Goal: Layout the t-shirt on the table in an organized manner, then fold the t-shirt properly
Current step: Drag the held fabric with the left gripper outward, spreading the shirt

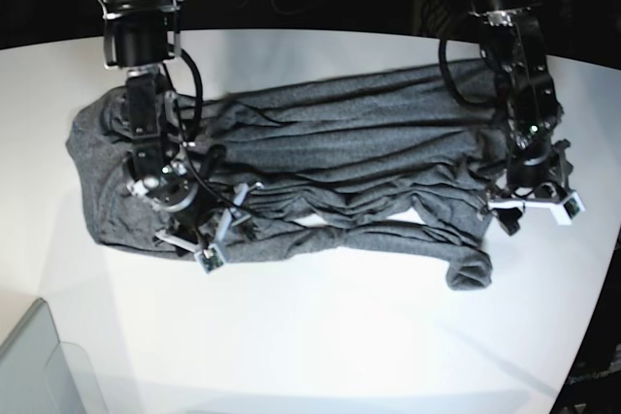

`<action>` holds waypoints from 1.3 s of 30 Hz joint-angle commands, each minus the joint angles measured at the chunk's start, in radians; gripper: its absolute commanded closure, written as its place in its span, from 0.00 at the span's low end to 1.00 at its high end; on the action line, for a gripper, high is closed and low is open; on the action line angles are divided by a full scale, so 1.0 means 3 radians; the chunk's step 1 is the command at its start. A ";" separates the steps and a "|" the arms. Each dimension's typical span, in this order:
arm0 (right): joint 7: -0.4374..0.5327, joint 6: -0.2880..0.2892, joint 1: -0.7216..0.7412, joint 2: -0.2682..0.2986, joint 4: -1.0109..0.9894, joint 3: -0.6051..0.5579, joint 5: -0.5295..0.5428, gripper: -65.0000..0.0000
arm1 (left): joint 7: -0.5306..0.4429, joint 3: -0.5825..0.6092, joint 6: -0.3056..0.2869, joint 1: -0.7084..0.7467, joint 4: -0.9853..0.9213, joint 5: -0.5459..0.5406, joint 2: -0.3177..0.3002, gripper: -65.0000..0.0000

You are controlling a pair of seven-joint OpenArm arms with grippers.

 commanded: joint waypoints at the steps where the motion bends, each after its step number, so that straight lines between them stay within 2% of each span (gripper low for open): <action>1: 0.0088 0.0015 0.0165 0.0034 -0.0092 -0.0007 0.0050 0.45 | -0.0058 0.0018 -0.0026 0.0041 0.0140 0.0007 0.0045 0.34; 4: 0.0103 0.0015 0.0487 0.0085 -0.0670 -0.0007 0.0055 0.45 | -0.0058 0.0223 -0.0026 0.0163 0.0186 0.0023 0.0209 0.34; 8: 0.0323 0.0015 0.0794 0.0187 -0.1376 -0.0002 0.0065 0.45 | -0.0063 0.0499 -0.0026 0.0230 -0.0029 0.0028 0.0214 0.34; 11: 0.0640 -0.0042 0.0958 0.0264 -0.1769 -0.0002 0.0065 0.45 | -0.0063 0.0540 -0.0026 0.0235 -0.0203 0.0028 0.0204 0.34; 13: 0.0819 -0.0272 0.1029 0.0310 -0.1979 -0.0002 0.0065 0.45 | -0.0073 0.0525 -0.0026 0.0240 -0.0305 0.0033 0.0204 0.34; 18: 0.1264 -0.1387 0.1265 0.0366 -0.2562 -0.0007 0.0070 0.44 | -0.0083 0.0540 -0.0026 0.0214 -0.0525 0.0012 0.0132 0.34; 20: 0.1392 -0.1596 0.1270 0.0366 -0.2588 -0.0007 0.0070 0.44 | -0.0083 0.0520 -0.0026 0.0214 -0.0515 0.0012 0.0137 0.34; 26: 0.1724 -0.1607 0.1234 0.0366 -0.2583 -0.0002 0.0070 0.44 | -0.0083 0.0520 -0.0031 0.0158 -0.0489 0.0012 0.0137 0.34; 29: 0.1837 -0.1607 0.1111 0.0366 -0.2368 -0.0002 0.0070 0.44 | -0.0083 0.0514 -0.0031 0.0143 -0.0397 0.0007 0.0137 0.34; 36: 0.1822 -0.1601 0.0528 0.0366 -0.1186 -0.0002 0.0070 0.44 | -0.0088 0.0535 -0.0036 -0.0103 -0.0085 0.0007 0.0158 0.34; 39: 0.1822 -0.1601 0.0232 0.0366 -0.0757 -0.0002 0.0070 0.44 | -0.0088 0.0545 -0.0036 -0.0353 -0.0198 0.0007 0.0163 0.34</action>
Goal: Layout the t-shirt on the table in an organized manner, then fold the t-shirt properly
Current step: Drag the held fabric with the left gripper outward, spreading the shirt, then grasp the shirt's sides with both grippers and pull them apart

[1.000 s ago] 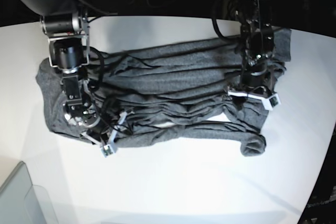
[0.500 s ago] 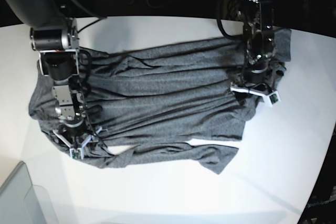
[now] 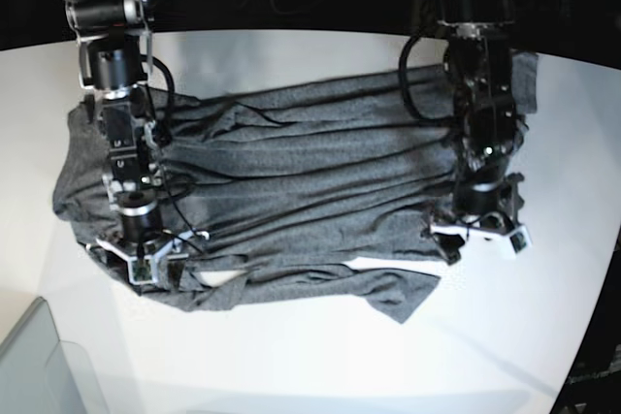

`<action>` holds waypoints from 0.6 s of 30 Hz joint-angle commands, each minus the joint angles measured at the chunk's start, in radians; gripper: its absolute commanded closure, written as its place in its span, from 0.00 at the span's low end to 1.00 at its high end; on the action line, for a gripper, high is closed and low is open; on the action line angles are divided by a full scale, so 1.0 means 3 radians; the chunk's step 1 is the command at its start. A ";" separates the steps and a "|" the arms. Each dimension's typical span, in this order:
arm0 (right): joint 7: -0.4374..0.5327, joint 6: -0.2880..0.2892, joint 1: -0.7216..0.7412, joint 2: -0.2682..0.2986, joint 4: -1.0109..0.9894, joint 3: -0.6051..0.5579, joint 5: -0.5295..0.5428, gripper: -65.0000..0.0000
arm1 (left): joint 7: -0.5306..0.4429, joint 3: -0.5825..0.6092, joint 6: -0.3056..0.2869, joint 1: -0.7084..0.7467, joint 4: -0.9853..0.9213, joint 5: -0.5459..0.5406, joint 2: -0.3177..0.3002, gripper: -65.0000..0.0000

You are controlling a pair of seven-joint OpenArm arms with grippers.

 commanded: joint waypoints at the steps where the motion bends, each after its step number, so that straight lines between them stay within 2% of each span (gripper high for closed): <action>1: 0.0065 -0.0004 -0.0042 0.0024 0.0128 0.0008 0.0005 0.44 | -0.0046 -0.0005 0.0001 -0.0148 -0.0102 0.0016 -0.0002 0.34; 8: 0.0065 -0.0004 -0.0574 0.0060 0.0475 0.0054 0.0005 0.44 | -0.0144 0.0363 0.0001 -0.0905 -0.1437 0.0026 0.0023 0.34; 13: 0.0065 -0.0004 -0.0717 0.0055 0.0480 0.0279 0.0005 0.44 | -0.0711 0.0583 0.0001 -0.1171 -0.2143 0.0042 0.0003 0.34; 18: 0.0065 0.0001 -0.0769 0.0070 0.0480 0.0469 0.0005 0.44 | -0.1351 0.0603 0.0001 -0.1519 -0.3242 0.0047 -0.0181 0.34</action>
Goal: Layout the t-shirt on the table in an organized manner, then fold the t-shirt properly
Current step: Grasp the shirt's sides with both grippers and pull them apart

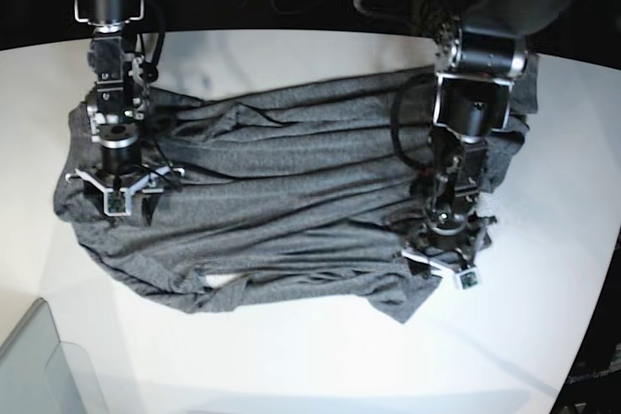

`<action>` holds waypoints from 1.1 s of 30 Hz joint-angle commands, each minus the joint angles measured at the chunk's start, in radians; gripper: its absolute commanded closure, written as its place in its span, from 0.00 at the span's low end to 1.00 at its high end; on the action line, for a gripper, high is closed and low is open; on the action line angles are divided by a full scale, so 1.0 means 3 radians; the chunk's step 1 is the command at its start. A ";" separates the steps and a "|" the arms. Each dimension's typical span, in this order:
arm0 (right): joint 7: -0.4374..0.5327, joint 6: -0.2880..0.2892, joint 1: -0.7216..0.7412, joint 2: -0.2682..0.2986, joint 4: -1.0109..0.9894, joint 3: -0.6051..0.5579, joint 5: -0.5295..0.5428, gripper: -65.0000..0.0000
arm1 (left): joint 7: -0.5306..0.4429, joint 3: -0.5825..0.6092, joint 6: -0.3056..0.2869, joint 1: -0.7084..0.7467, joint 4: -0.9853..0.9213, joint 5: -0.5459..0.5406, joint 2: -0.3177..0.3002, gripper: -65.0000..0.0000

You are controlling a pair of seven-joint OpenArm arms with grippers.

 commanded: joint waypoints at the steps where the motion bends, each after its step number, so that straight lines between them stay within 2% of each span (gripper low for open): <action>1: 0.0092 -0.0016 0.0055 0.0040 0.0062 0.0047 0.0004 0.44 | -0.0072 -0.0010 0.0044 -0.0082 -0.0160 -0.0047 -0.0062 0.34; 5: 0.0092 -0.0016 -0.0042 0.0040 0.0062 0.0180 -0.0001 0.44 | -0.0568 -0.0010 0.0044 -0.0271 -0.0600 -0.0052 -0.0139 0.34; 7: 0.0092 -0.0011 -0.0093 0.0040 0.0062 0.0185 -0.0001 0.44 | -0.0676 -0.0010 0.0039 -0.0358 -0.0646 -0.0042 -0.0149 0.34; 16: 0.0092 -0.0011 -0.0323 0.0081 0.0031 0.0185 -0.0011 0.44 | -0.0696 -0.0010 0.0039 -0.0732 -0.0646 -0.0042 -0.0149 0.34; 23: 0.0092 -0.0011 -0.0287 0.0132 0.0318 0.0282 0.0004 0.44 | -0.0666 -0.0015 0.0039 -0.0650 -0.0451 -0.0068 -0.0134 0.34; 27: 0.0082 0.0010 -0.0226 0.0127 0.0558 0.0221 0.0004 0.45 | -0.0256 -0.0030 0.0044 -0.0169 0.0285 -0.0068 -0.0134 0.34; 28: 0.0010 0.0086 -0.0175 0.0111 0.0548 0.0210 0.0004 0.45 | -0.0118 -0.0035 0.0044 -0.0031 0.0556 -0.0068 -0.0144 0.34; 31: -0.0399 0.0491 0.0020 0.0024 0.0517 0.0210 0.0009 0.46 | 0.0275 -0.0035 0.0049 0.0348 0.1298 -0.0068 -0.0149 0.34; 33: -0.0752 0.0767 0.0214 -0.0068 0.0466 0.0210 -0.0001 0.52 | 0.0603 -0.0035 0.0065 0.0608 0.1814 -0.0068 -0.0149 0.34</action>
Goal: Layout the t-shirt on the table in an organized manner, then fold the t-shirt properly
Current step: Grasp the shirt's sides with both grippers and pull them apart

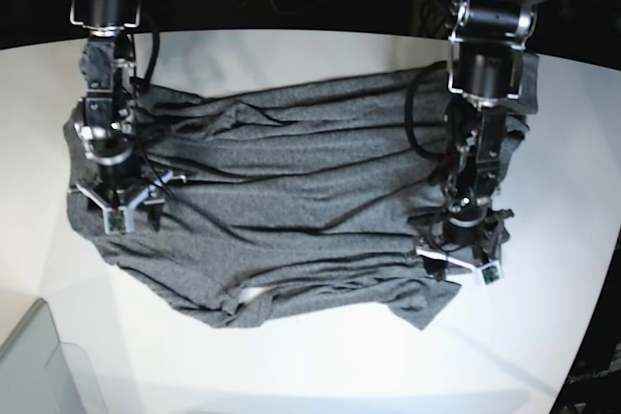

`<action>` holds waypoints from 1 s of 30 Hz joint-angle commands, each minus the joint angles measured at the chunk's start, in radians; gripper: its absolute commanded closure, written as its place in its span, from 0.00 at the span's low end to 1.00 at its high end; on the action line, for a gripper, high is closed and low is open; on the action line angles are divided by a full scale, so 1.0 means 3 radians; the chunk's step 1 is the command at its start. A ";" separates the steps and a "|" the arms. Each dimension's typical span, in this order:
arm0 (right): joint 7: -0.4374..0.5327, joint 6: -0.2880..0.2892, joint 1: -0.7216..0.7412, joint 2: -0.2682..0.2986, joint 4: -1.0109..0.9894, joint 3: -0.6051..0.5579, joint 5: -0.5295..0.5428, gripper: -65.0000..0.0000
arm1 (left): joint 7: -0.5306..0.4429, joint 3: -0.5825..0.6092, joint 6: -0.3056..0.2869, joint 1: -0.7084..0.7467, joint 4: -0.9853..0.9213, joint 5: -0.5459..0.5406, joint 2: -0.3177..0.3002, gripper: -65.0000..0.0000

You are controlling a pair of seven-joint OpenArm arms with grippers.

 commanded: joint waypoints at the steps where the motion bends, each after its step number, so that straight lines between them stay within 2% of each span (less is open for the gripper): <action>1: -0.0025 0.0095 0.0176 0.0005 0.0050 0.0003 0.0011 0.58 | 0.0026 -0.0007 -0.0021 0.0014 0.0272 0.0021 -0.0019 0.34; 2: -0.0158 0.0141 0.0248 0.0000 0.0040 0.0008 0.0011 0.66 | 0.0149 -0.0007 -0.0021 0.0116 0.0471 0.0021 -0.0019 0.34; 5: -0.0455 0.0141 0.0442 -0.0011 0.0025 -0.0002 0.0022 0.96 | 0.0461 -0.0012 -0.0015 0.0413 0.0998 0.0021 -0.0004 0.35; 6: -0.0511 0.0141 0.0488 -0.0011 0.0025 -0.0007 0.0022 1.00 | 0.0522 -0.0012 -0.0015 0.0479 0.1101 0.0021 -0.0004 0.35; 7: -0.0568 0.0141 0.0529 -0.0016 0.0025 -0.0007 0.0022 1.00 | 0.0584 -0.0012 -0.0015 0.0531 0.1152 0.0021 0.0001 0.38; 9: -0.0629 0.0141 0.0596 -0.0072 0.0025 -0.0012 0.0022 1.00 | 0.0609 -0.0012 -0.0015 0.0551 0.1080 0.0021 0.0001 0.50; 11: -0.0644 0.0141 0.0626 -0.0077 0.0025 -0.0012 0.0017 1.00 | 0.0609 -0.0012 -0.0015 0.0546 0.0922 0.0021 0.0001 0.65; 14: -0.0639 0.0141 0.0626 -0.0077 0.0025 -0.0012 0.0017 1.00 | 0.0615 -0.0018 -0.0015 0.0505 0.0686 0.0021 0.0001 0.94; 15: -0.0639 0.0141 0.0626 -0.0077 0.0025 -0.0012 0.0017 1.00 | 0.0615 -0.0018 -0.0015 0.0449 0.0569 0.0021 0.0001 1.00; 18: -0.0639 0.0141 0.0611 -0.0077 0.0025 -0.0012 0.0011 1.00 | 0.0584 -0.0018 -0.0015 0.0234 0.0088 0.0021 -0.0019 0.96; 24: -0.0634 0.0141 0.0601 -0.0057 -0.0129 -0.0002 0.0006 1.00 | 0.0338 -0.0473 -0.0041 -0.0257 -0.0869 0.0047 -0.0029 1.00; 30: -0.0629 0.0141 0.0734 0.0030 -0.0589 -0.0007 0.0006 1.00 | 0.0149 -0.0478 -0.0041 -0.0595 -0.1313 0.0047 -0.0224 1.00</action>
